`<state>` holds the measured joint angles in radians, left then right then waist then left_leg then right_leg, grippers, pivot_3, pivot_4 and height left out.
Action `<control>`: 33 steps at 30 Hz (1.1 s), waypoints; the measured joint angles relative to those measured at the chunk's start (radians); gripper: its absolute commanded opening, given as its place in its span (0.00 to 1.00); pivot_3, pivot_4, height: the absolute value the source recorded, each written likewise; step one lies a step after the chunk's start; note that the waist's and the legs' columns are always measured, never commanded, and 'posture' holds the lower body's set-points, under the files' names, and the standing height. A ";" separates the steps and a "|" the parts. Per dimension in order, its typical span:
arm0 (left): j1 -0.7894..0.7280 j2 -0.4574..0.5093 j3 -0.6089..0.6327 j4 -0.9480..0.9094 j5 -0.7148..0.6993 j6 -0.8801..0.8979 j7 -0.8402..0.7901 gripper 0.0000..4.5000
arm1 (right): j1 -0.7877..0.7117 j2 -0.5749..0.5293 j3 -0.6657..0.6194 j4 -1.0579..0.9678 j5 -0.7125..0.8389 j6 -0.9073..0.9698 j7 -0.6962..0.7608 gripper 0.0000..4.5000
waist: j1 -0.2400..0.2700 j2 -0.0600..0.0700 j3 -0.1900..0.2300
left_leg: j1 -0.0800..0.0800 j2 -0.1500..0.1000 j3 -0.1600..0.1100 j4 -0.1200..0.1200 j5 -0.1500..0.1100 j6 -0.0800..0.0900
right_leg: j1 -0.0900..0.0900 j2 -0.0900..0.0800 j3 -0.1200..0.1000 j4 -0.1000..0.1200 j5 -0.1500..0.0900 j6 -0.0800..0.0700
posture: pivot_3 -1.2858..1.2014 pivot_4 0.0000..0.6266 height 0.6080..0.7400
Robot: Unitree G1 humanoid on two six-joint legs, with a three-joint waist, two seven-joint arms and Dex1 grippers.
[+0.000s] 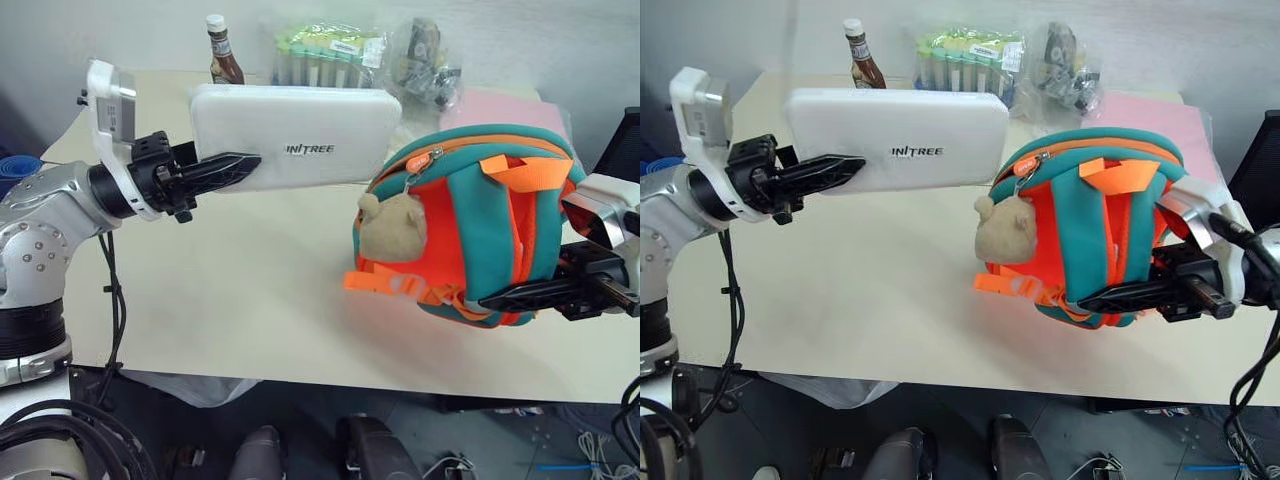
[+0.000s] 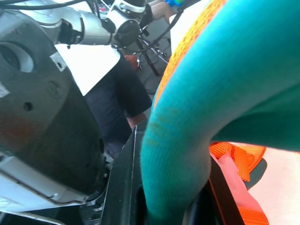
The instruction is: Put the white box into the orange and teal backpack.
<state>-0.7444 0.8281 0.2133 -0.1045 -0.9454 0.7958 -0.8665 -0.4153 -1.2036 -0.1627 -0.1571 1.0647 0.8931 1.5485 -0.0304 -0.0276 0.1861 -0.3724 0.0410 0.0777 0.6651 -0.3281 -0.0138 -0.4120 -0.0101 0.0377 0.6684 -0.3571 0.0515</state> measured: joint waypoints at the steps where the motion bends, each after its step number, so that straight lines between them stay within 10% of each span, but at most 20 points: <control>1: -0.005 0.000 -0.009 0.001 0.012 -0.003 -0.017 0.30 | 0.001 -0.002 0.000 0.000 0.000 -0.009 0.001 0.00 | 0.000 0.000 0.000 | 0.000 0.000 0.000 0.000 0.000 0.000 | 0.000 0.000 0.000 0.000 0.000 0.000 | 0.52 0.24 1.00; 19: -0.168 -0.048 -0.286 0.173 0.366 -0.255 -0.351 0.30 | -0.062 0.091 0.122 0.040 -0.106 -0.075 0.004 0.00 | 0.003 0.000 0.000 | -0.001 0.000 0.000 0.011 -0.001 0.002 | 0.001 0.000 0.000 0.008 0.000 0.000 | 0.52 0.24 1.00; 33: -0.352 -0.408 -0.428 0.477 0.618 -0.429 -0.324 0.30 | -0.088 0.237 0.161 0.029 -0.241 -0.133 -0.028 0.00 | 0.003 0.001 0.000 | -0.002 0.000 0.000 0.019 -0.002 0.004 | 0.000 0.000 0.000 0.015 0.000 0.000 | 0.52 0.24 1.00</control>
<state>-1.0960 0.4199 -0.2144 0.3727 -0.3272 0.3664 -1.1903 -0.5036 -0.9666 -0.0022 -0.1280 0.8237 0.7599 1.5202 -0.0273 -0.0270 0.1865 -0.3742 0.0407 0.0775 0.6838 -0.3302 -0.0100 -0.4120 -0.0105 0.0382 0.6830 -0.3570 0.0517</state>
